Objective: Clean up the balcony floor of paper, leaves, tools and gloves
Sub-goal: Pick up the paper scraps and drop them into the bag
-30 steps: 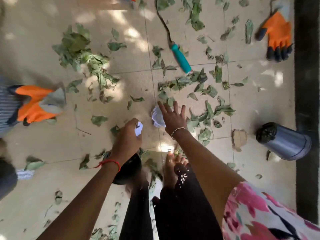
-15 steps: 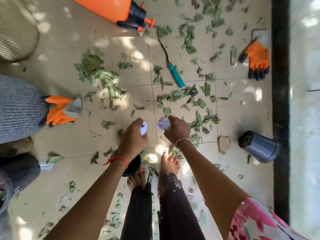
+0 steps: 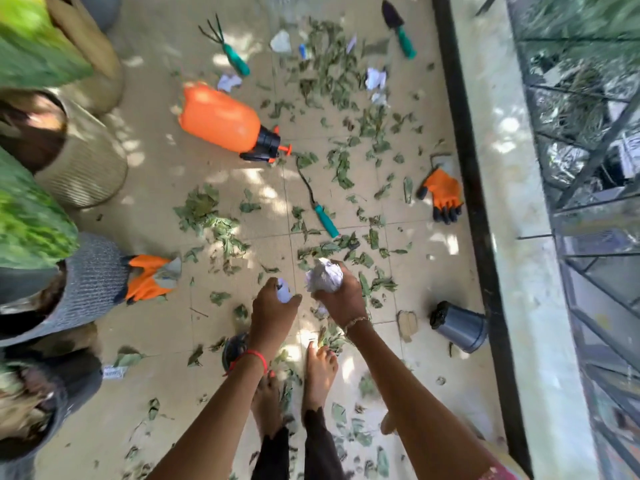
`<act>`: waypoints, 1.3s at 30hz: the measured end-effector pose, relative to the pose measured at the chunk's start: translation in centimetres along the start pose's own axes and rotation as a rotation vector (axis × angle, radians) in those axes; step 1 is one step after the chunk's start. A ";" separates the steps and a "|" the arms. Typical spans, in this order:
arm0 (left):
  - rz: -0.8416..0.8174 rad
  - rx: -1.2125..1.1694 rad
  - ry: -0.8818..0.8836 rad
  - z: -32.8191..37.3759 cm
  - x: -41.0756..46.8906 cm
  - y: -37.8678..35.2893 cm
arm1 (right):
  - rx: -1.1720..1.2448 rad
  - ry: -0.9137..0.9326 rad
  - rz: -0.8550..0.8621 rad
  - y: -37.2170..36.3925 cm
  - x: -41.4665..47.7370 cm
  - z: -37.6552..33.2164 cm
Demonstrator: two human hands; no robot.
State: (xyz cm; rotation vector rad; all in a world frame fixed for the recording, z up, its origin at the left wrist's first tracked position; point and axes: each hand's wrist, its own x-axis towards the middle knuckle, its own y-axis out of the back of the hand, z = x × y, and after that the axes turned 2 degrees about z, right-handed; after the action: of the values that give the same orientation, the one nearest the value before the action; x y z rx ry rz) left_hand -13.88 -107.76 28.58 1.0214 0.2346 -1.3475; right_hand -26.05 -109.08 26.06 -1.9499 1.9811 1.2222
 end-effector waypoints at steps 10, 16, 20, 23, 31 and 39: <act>-0.098 -0.160 0.083 6.9 -3.2 0.9 | 0.200 -0.065 -0.020 4.4 -3.6 -3.1; -0.149 -0.099 0.085 7.7 -5.7 3.9 | 0.133 -0.149 -0.036 6.7 -6.0 -6.1; -0.173 -0.082 0.136 6.2 -8.7 8.0 | 0.037 -0.070 -0.104 7.6 -9.2 -8.8; -0.104 -0.146 0.161 4.7 -12.8 12.1 | -0.016 0.000 -0.207 7.5 -13.0 -11.5; 0.085 -0.573 0.173 0.8 -27.2 23.1 | -0.152 0.178 -0.649 2.7 -24.6 -17.2; 0.288 -1.380 0.111 -10.6 -46.3 29.0 | -0.263 0.478 -0.879 -0.8 -44.2 -20.7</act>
State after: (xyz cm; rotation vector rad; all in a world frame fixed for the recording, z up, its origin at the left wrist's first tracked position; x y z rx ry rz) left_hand 3.20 -71.63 67.25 -0.0623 0.9022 -0.5808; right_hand -8.52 -86.09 65.44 -2.9482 0.8198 0.8334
